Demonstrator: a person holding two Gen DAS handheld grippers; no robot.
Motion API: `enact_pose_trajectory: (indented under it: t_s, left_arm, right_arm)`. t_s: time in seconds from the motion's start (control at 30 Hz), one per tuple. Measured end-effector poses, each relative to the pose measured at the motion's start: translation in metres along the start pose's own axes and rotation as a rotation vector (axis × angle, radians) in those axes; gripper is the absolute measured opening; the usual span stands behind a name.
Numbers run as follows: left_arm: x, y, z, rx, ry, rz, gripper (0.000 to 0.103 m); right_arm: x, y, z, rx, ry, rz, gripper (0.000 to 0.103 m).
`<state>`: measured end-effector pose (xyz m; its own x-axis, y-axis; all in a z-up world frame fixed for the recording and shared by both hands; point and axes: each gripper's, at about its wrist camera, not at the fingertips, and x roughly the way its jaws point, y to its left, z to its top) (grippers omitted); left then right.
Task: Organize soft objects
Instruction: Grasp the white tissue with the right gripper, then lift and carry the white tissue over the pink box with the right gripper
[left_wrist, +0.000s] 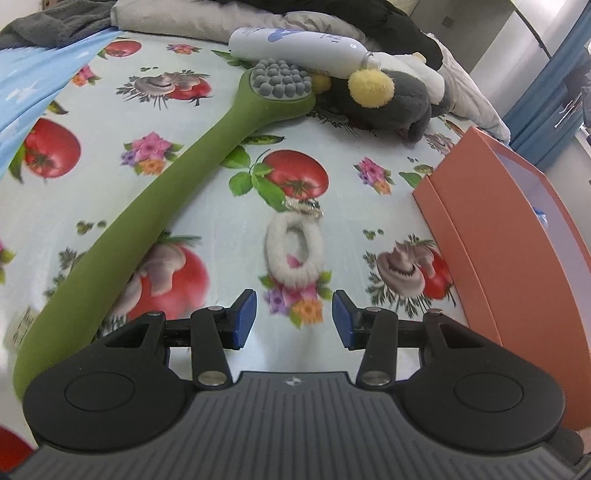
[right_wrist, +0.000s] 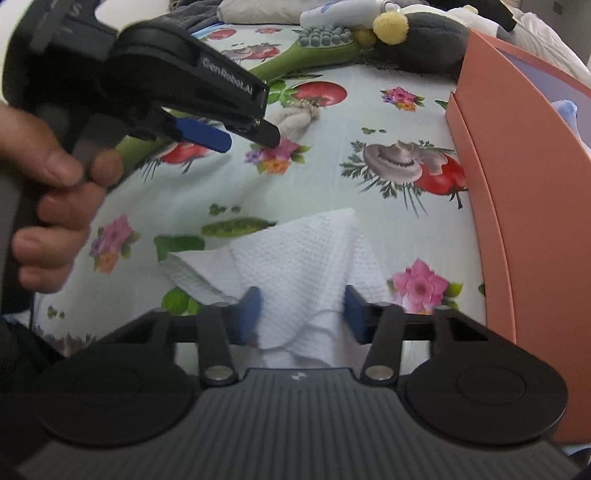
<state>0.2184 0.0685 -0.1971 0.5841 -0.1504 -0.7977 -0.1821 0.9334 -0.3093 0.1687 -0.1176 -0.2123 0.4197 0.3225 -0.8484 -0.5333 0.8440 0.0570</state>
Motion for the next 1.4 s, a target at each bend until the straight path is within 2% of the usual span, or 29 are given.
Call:
enact_pose_trajectory:
  t_s: [0.07,0.13,0.23,0.43,0.47,0.5,0.57,0.7,1.0,1.4]
  left_arm:
    - [0.007,0.0,0.006,0.003,-0.004,0.005,0.051]
    - [0.011,-0.001,0.011,0.004,-0.008,0.003,0.051]
    - [0.018,-0.002,0.017,0.009,-0.02,0.008,0.051]
    - [0.031,-0.006,0.023,0.016,-0.024,0.004,0.049]
    - [0.033,-0.006,0.023,0.015,-0.02,0.003,0.043]
    - [0.036,-0.007,0.023,0.012,-0.014,0.001,0.033]
    - [0.039,-0.009,0.023,0.022,-0.008,0.023,0.02]
    - [0.04,-0.008,0.022,0.027,-0.012,0.041,0.01]
    - [0.007,-0.011,0.017,0.019,-0.058,0.043,0.009]
    - [-0.071,-0.017,-0.009,0.0,-0.114,0.034,0.008]
  right_arm:
    - [0.001,-0.003,0.005,0.009,-0.003,-0.008,0.024]
    - [0.002,-0.007,0.009,0.019,-0.01,-0.022,0.018]
    - [0.004,-0.016,0.014,0.044,-0.022,-0.04,0.015]
    - [0.009,-0.031,0.021,0.094,-0.04,-0.074,0.014]
    - [0.009,-0.032,0.022,0.097,-0.044,-0.078,0.014]
    - [0.009,-0.033,0.023,0.099,-0.047,-0.08,0.014]
    - [0.009,-0.033,0.024,0.102,-0.052,-0.083,0.014]
    - [0.008,-0.034,0.026,0.108,-0.059,-0.095,0.013]
    - [-0.015,-0.028,0.033,0.109,-0.104,-0.105,0.012]
    - [-0.072,-0.013,0.03,0.115,-0.184,-0.118,0.012]
